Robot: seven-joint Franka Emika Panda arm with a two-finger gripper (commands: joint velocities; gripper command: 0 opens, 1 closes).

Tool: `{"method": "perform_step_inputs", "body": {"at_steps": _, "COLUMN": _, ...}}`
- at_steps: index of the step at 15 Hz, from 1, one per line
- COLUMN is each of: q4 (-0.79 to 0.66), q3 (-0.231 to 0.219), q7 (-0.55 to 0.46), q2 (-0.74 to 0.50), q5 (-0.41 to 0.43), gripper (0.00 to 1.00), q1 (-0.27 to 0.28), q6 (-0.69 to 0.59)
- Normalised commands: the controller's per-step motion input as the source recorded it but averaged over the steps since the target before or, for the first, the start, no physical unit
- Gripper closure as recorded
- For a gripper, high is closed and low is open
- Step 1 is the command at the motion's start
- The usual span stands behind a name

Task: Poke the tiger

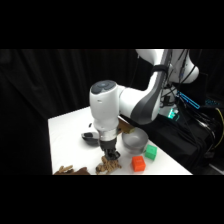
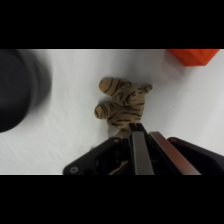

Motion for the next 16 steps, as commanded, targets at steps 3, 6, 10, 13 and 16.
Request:
{"method": "perform_step_inputs", "body": {"at_steps": 3, "q4": -0.01, "q3": -0.030, "q7": 0.10, "q2": 0.20, "q5": -0.092, "gripper": 0.95, "q1": 0.073, "q6": 0.34}}
{"method": "perform_step_inputs", "body": {"at_steps": 6, "q4": 0.05, "q3": -0.072, "q7": 0.09, "q2": 0.22, "q5": -0.112, "gripper": 0.93, "q1": 0.088, "q6": 0.27}}
{"method": "perform_step_inputs", "body": {"at_steps": 10, "q4": 0.07, "q3": -0.116, "q7": 0.10, "q2": 0.20, "q5": -0.141, "gripper": 0.94, "q1": 0.110, "q6": 0.21}}
{"method": "perform_step_inputs", "body": {"at_steps": 13, "q4": 0.02, "q3": -0.095, "q7": 0.08, "q2": 0.06, "q5": -0.124, "gripper": 0.95, "q1": 0.081, "q6": 0.11}}
{"method": "perform_step_inputs", "body": {"at_steps": 16, "q4": -0.17, "q3": -0.050, "q7": 0.07, "q2": -0.28, "q5": -0.100, "gripper": 0.95, "q1": 0.057, "q6": -0.05}}
